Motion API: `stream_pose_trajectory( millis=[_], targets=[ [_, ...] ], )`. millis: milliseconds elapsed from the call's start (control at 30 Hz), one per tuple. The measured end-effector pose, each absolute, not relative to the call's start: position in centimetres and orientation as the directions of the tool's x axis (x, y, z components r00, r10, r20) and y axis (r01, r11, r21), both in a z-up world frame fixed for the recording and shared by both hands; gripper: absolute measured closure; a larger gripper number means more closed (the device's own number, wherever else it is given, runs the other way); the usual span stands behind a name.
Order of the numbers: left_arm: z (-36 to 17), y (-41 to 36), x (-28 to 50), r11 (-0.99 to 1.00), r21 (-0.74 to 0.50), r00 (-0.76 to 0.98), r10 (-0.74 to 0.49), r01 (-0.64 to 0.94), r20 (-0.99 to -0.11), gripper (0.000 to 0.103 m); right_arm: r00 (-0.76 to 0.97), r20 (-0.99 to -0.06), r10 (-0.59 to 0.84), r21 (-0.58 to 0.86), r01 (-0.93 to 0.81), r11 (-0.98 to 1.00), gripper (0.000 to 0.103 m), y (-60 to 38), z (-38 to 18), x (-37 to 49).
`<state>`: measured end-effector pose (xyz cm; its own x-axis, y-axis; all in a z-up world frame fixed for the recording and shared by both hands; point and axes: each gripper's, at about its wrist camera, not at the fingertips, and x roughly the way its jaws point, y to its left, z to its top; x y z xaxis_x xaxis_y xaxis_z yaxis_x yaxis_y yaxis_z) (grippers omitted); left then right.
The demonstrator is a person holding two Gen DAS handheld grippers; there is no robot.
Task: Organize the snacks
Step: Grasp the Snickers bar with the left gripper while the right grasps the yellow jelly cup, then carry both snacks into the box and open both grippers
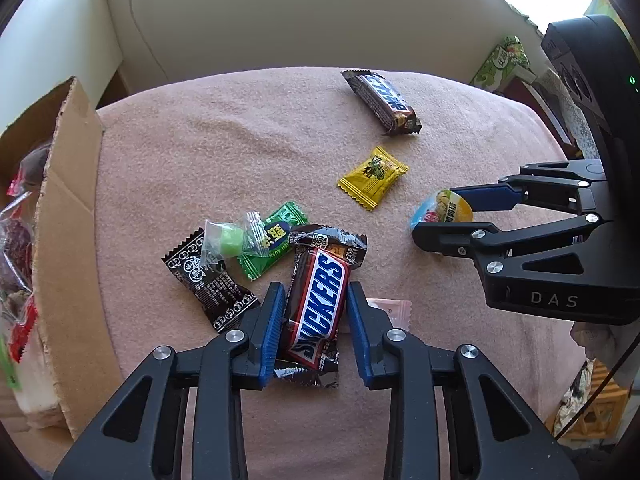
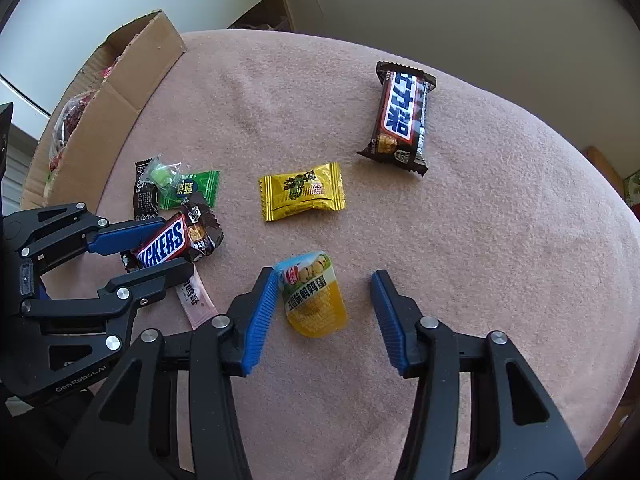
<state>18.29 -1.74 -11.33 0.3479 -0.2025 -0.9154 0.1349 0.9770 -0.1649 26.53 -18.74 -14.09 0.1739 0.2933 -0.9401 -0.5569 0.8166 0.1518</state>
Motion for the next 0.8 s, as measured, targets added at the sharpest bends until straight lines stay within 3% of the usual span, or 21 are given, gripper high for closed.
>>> stream_pose_trajectory(
  millis=[100,400,800],
  targets=[
    [-11.2,-1.2,18.1,0.976,-0.193,0.361,-0.218,0.104,-0.907,0.074,0.174,-0.943,0.285,0.147,-0.551,0.822,0.078,-19.1,-14.0,26.7],
    [-10.1,0.2,17.3,0.965,-0.260,0.396,-0.251,0.032,-0.883,0.076,0.163,-0.935,0.314,0.190,-0.518,0.834,0.079,-20.6,-13.6,26.5],
    [-5.4,2.4,15.2,0.953,-0.303,0.478,-0.264,-0.005,-0.838,0.076,0.215,-0.908,0.358,0.213,-0.500,0.840,0.079,-22.7,-8.8,24.4]
  ],
)
